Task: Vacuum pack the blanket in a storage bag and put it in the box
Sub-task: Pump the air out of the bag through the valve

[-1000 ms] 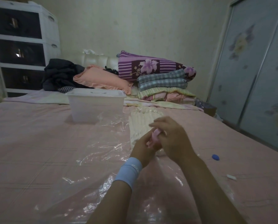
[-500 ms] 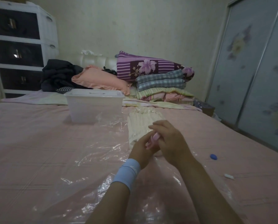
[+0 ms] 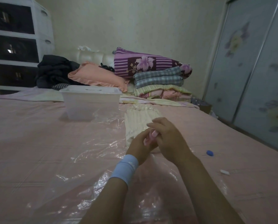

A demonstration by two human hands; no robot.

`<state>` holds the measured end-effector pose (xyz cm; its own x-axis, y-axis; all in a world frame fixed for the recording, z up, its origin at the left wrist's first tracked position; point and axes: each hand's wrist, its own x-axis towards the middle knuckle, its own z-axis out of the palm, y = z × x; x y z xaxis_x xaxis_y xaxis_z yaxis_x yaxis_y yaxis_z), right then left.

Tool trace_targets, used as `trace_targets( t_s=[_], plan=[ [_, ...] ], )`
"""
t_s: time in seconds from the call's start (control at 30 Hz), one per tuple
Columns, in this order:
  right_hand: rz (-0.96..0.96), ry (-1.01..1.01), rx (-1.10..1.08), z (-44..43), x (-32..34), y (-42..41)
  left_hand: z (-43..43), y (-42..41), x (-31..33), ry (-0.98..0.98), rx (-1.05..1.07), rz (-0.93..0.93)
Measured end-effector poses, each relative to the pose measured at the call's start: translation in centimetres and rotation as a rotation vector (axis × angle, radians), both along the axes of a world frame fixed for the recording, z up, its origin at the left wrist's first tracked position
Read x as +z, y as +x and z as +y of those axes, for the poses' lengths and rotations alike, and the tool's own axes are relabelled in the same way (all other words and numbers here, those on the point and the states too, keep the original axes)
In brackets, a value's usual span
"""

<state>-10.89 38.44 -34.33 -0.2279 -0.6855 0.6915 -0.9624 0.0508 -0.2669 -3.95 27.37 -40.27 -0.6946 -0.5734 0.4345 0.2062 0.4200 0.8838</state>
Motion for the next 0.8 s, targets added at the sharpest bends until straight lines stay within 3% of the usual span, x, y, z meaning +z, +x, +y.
trace_targets(
  t_s=[0.07,0.2,0.27,0.33,0.47,0.53,0.6,0.73,0.8],
  plan=[
    [0.031,-0.081,0.052,0.7,1.9,0.2,-0.2,0.0,0.2,0.007,0.016,0.0],
    [0.28,-0.58,-0.016,3.0,6.6,1.4,-0.6,-0.3,0.2,-0.021,0.035,-0.037],
    [0.314,-0.706,-0.091,3.1,6.9,1.4,-0.7,-0.6,0.1,-0.042,0.035,-0.054],
    [0.265,-0.678,-0.124,2.1,5.1,0.5,-0.5,-0.9,0.1,-0.053,0.032,-0.066],
    [0.057,-0.125,-0.048,0.1,-0.4,-1.1,0.1,-0.8,0.4,0.014,0.001,-0.016],
    [0.001,-0.02,0.004,-0.1,-0.7,-1.2,0.0,-0.7,0.3,0.02,0.003,-0.007],
    [0.036,-0.118,0.05,0.3,1.2,-0.6,-0.1,-0.6,0.5,0.009,0.026,-0.014],
    [0.204,-0.579,0.076,2.0,6.2,1.1,-0.7,-0.4,0.6,-0.004,0.04,-0.031],
    [0.224,-0.709,0.029,1.8,6.4,1.6,-0.5,-0.4,0.6,-0.025,0.029,-0.05]
  ],
)
